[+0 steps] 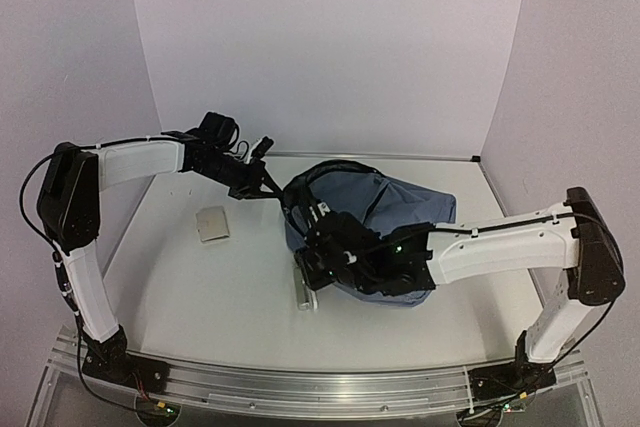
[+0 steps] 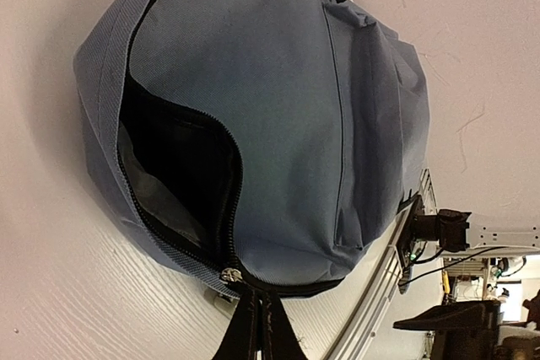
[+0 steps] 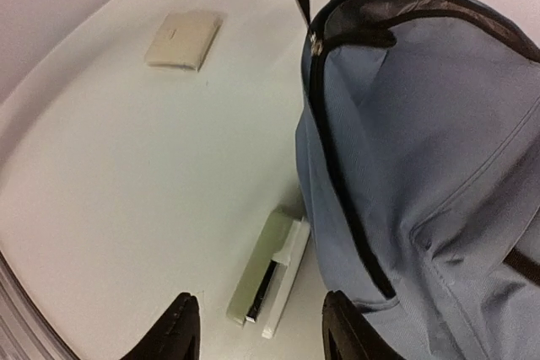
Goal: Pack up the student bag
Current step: Zip the student bag at the center of the board.
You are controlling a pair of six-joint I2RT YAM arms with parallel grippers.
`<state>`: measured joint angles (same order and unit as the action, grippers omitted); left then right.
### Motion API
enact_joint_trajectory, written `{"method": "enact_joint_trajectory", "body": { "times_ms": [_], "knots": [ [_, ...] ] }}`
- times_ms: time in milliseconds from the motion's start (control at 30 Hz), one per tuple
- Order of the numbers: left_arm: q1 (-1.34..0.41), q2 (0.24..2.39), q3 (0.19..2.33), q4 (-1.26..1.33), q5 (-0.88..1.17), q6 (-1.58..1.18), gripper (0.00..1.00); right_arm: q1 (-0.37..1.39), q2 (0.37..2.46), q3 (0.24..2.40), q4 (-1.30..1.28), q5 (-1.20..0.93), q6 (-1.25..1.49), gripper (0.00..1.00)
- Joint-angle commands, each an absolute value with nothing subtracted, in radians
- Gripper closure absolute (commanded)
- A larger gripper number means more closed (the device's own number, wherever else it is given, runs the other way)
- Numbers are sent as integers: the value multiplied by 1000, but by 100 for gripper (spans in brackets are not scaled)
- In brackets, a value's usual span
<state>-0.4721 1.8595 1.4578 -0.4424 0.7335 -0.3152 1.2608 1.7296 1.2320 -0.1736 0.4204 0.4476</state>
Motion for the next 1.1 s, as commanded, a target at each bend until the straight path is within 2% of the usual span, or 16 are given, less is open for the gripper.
{"method": "enact_joint_trajectory", "body": {
  "times_ms": [0,333,500,567,600,633,700,733,767,1067],
  "knots": [
    [-463,1804,1453,-379,775,-330,100,1158,1808,1389,-186,364,401,42],
    [-463,1819,1457,-378,780,-341,100,1053,2045,1646,-259,245,244,25],
    [-463,1824,1459,-378,779,-341,100,1049,2136,1716,-292,275,201,25],
    [-463,1824,1459,-379,775,-341,100,1048,2162,1732,-304,307,197,33],
    [-463,1825,1460,-379,773,-340,100,1048,2171,1736,-309,327,198,41],
    [-463,1825,1460,-380,771,-339,100,1049,2178,1737,-315,348,200,52],
    [-463,1824,1460,-380,767,-338,100,1050,2175,1722,-315,373,204,83],
    [-464,1824,1460,-380,762,-338,100,1050,2164,1708,-311,367,204,92],
    [-464,1824,1460,-381,757,-337,100,1053,2149,1695,-304,360,199,98],
    [-463,1822,1474,-363,725,-352,100,1177,1993,1513,-287,372,175,100]
  ]
}}
